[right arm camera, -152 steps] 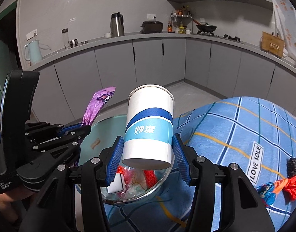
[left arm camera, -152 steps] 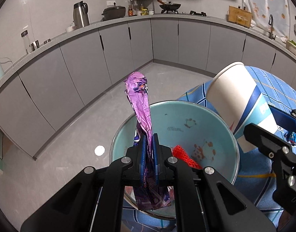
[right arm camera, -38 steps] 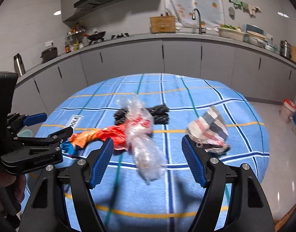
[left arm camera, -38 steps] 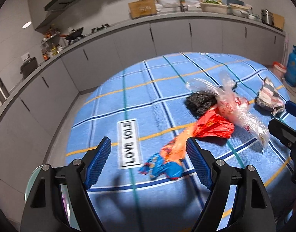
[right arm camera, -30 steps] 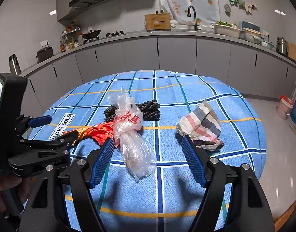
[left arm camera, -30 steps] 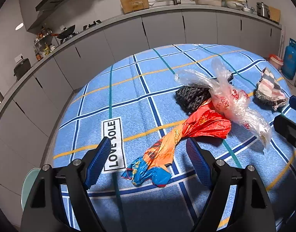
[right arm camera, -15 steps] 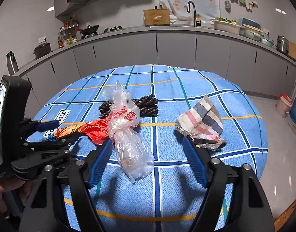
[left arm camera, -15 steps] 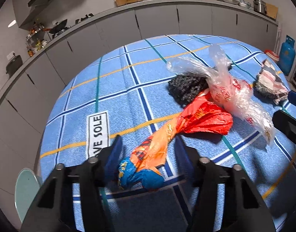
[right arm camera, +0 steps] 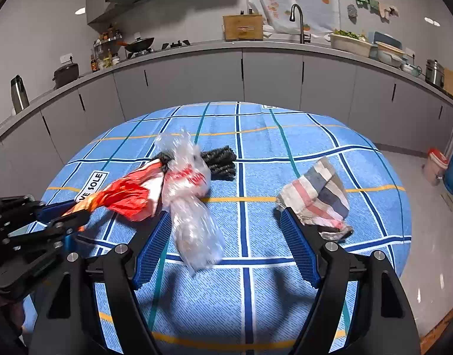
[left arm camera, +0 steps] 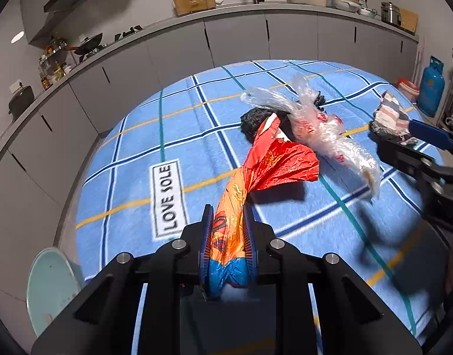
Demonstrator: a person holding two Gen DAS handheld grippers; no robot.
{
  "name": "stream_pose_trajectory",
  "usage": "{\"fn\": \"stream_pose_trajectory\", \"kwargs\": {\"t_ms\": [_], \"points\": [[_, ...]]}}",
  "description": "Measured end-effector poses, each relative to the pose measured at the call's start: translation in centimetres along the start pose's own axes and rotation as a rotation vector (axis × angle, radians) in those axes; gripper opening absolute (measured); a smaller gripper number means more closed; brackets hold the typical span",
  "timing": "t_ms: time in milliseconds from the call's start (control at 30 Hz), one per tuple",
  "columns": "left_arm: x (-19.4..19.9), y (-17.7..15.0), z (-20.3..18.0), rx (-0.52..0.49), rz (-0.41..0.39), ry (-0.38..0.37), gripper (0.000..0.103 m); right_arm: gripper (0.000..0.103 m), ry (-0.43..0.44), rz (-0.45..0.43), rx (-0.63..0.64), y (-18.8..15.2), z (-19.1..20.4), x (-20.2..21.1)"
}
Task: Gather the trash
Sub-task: 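Grasp the orange-red plastic bag with the left tool while the right tool grasps the clear printed bag, then lift and carry the orange-red bag and clear bag over the teal bucket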
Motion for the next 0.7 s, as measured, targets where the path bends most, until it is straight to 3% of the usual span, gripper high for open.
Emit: {"fn": "stream_pose_trajectory", "kwargs": {"t_ms": [267, 533, 700], "points": [[1.4, -0.8, 3.2, 0.055, -0.017, 0.075, 0.02, 0.076, 0.017, 0.016, 0.025, 0.8, 1.5, -0.8], [1.1, -1.3, 5.0, 0.113, -0.008, 0.083, 0.02, 0.074, 0.047, 0.074, 0.048, 0.8, 3.0, -3.2], [0.6, -1.5, 5.1, 0.126, 0.003, 0.071, 0.019, 0.052, 0.055, 0.134, 0.062, 0.1, 3.4, -4.3]]}}
Point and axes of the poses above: each gripper's, at about its wrist camera, not at the fingertips, and x roughly against the way its jaws point, z to its left, y to its top, the point moved 8 cm from there along -x, roughly the way its jaws point, and after that the axes turned 6 degrees about x, right-handed, at the moved point
